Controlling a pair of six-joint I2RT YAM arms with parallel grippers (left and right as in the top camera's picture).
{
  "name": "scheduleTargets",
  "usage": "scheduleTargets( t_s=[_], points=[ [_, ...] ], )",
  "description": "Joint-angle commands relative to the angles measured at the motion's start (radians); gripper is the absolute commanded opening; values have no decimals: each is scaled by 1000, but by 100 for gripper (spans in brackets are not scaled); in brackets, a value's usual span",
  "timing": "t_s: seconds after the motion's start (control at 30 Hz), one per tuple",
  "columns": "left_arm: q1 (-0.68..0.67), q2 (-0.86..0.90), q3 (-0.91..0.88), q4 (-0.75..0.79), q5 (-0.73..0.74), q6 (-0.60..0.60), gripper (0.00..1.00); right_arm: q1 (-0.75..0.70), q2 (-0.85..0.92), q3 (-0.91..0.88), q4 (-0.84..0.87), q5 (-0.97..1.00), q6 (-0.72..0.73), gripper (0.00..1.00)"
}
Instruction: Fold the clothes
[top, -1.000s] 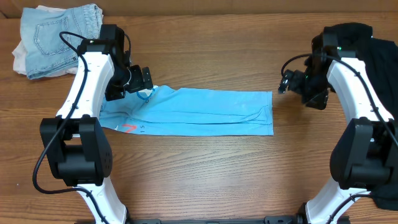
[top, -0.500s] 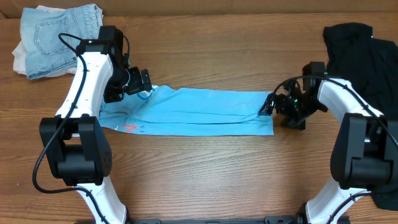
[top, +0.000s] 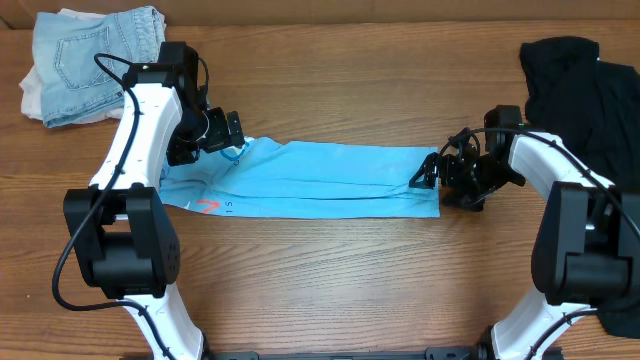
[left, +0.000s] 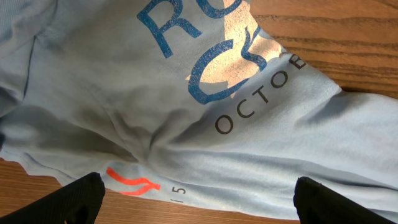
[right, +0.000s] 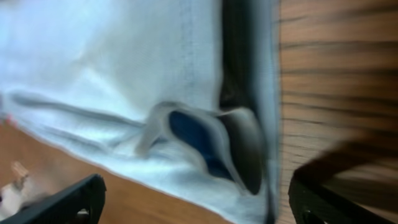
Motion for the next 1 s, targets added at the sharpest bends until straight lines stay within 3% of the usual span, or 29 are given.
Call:
scheduleTargets(
  t_s=[0.0, 0.27, 0.37, 0.53, 0.6, 0.73, 0.83, 0.9, 0.97],
  points=[
    [4, 7, 11, 0, -10, 5, 100, -28, -9, -4, 29, 165, 55, 100],
    [4, 7, 11, 2, -10, 4, 100, -82, 11, -5, 91, 76, 32, 100],
    [4, 7, 11, 6, -10, 4, 100, -64, 53, -7, 90, -56, -36, 100],
    [4, 7, 11, 3, -10, 4, 100, -8, 138, -7, 87, -82, -34, 98],
    [4, 7, 11, 0, -10, 5, 100, 6, 157, -6, 83, -80, -31, 87],
    [4, 7, 11, 2, -10, 5, 100, 1, 157, -2, 80, -72, 0, 41],
    [4, 7, 11, 3, -10, 5, 100, -17, 156, 15, 72, -19, 47, 13],
    [4, 7, 11, 3, -10, 5, 100, -31, 156, 43, 42, 41, 52, 4],
    [4, 7, 11, 3, -10, 5, 100, -48, 156, 80, 1, 93, 55, 4]
  ],
)
